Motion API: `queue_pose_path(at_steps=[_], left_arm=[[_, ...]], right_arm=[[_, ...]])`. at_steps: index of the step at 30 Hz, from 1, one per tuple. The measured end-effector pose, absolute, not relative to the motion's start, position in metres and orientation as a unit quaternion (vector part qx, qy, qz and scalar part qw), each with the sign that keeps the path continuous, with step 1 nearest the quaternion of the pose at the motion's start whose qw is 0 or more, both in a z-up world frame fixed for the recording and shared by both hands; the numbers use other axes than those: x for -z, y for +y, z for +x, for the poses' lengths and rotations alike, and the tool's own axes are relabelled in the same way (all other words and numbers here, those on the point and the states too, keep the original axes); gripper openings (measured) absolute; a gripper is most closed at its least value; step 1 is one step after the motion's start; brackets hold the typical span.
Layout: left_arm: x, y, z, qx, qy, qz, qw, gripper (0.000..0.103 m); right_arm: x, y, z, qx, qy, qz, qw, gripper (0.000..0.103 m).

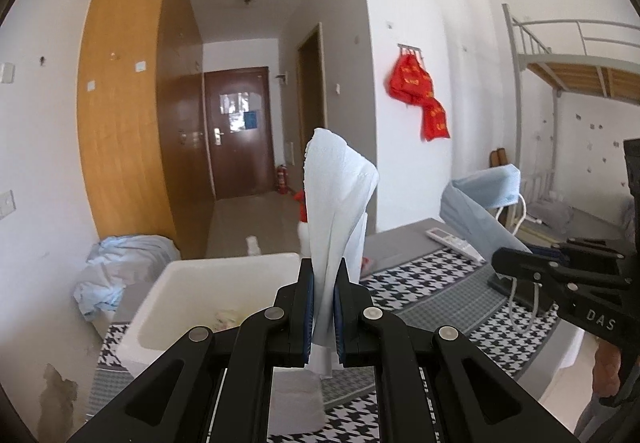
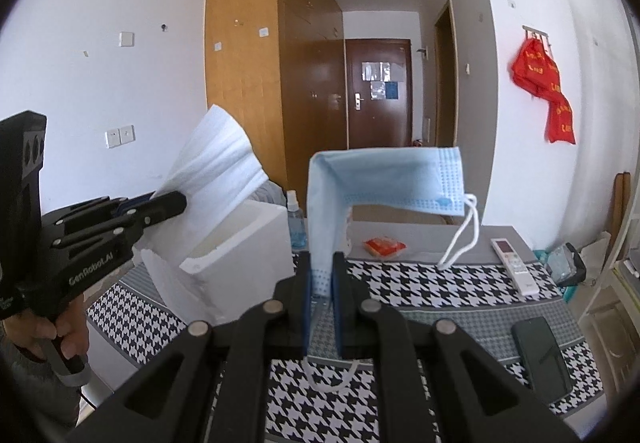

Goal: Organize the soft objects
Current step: 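Carry the tissue with the left tool while the right tool carries the mask over the box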

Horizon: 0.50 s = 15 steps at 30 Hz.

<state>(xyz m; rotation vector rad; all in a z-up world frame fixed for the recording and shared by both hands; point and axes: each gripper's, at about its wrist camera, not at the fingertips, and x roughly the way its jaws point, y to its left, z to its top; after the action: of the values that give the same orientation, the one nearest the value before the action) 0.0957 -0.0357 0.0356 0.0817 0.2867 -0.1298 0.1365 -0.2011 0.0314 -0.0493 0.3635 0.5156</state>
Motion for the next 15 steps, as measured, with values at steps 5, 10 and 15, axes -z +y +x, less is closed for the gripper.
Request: queue_pose_path(at_steps=[5, 10, 15], left_arm=[[-0.038, -0.025, 0.096, 0.044, 0.138, 0.037, 0.989, 0.009], [-0.039, -0.012, 0.096, 0.021, 0.138, 0.031, 0.990, 0.009], [-0.039, 0.002, 0.096, -0.004, 0.140, 0.027, 0.990, 0.009]], right_arm=[[-0.035, -0.186, 0.139, -0.271, 0.174, -0.030, 0.946, 0.012], [-0.037, -0.168, 0.148, -0.294, 0.179, -0.036, 0.938, 0.012], [-0.038, -0.149, 0.153, -0.319, 0.179, -0.046, 0.930, 0.012]])
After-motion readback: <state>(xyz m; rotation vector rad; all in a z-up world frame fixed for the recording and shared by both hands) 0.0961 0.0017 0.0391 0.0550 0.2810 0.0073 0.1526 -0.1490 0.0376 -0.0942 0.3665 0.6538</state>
